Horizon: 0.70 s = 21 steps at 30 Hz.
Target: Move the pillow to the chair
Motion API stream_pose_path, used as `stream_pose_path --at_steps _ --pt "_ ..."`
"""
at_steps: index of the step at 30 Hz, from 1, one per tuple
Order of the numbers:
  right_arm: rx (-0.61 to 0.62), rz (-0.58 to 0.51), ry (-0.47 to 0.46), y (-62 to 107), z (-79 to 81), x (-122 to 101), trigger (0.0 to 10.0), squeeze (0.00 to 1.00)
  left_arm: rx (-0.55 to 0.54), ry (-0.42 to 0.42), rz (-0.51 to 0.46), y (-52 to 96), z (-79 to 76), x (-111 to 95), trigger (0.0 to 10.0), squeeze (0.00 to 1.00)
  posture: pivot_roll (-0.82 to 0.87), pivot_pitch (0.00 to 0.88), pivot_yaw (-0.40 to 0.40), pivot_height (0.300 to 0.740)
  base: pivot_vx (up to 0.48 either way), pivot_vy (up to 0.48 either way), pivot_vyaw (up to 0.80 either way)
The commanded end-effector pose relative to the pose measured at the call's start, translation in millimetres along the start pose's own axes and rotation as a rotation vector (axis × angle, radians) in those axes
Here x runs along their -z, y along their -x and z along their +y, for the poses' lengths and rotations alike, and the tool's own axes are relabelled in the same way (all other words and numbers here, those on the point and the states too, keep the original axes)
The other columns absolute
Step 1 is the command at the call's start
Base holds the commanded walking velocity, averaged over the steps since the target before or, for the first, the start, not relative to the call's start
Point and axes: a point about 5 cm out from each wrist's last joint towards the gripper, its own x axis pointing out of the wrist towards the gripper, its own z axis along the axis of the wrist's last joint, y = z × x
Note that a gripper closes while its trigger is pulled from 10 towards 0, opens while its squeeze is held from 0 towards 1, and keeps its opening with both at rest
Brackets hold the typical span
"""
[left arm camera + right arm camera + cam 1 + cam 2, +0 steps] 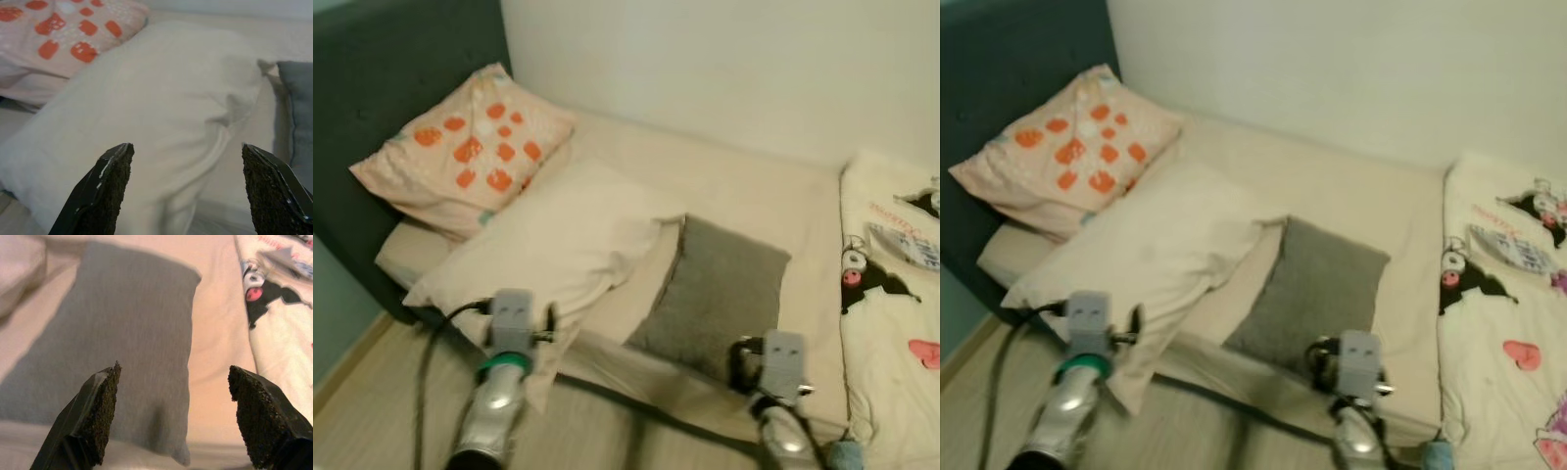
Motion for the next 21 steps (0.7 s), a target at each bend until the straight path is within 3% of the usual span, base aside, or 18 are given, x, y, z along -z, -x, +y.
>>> stream_pose_path --at_steps 1,21 --pt "0.005 0.059 -0.005 8.5 0.2 15.4 10.0 0.00 -0.022 -0.007 0.058 6.6 7.1 13.1 10.0 0.00 0.00 0.000 0.043 0.740 0.000 0.000 -0.80" --pt "0.034 0.095 0.000 9.5 -3.1 22.0 10.0 0.00 -0.044 0.009 0.063 3.9 8.9 11.7 10.0 0.00 0.02 0.000 0.037 0.740 0.000 0.000 -0.80"
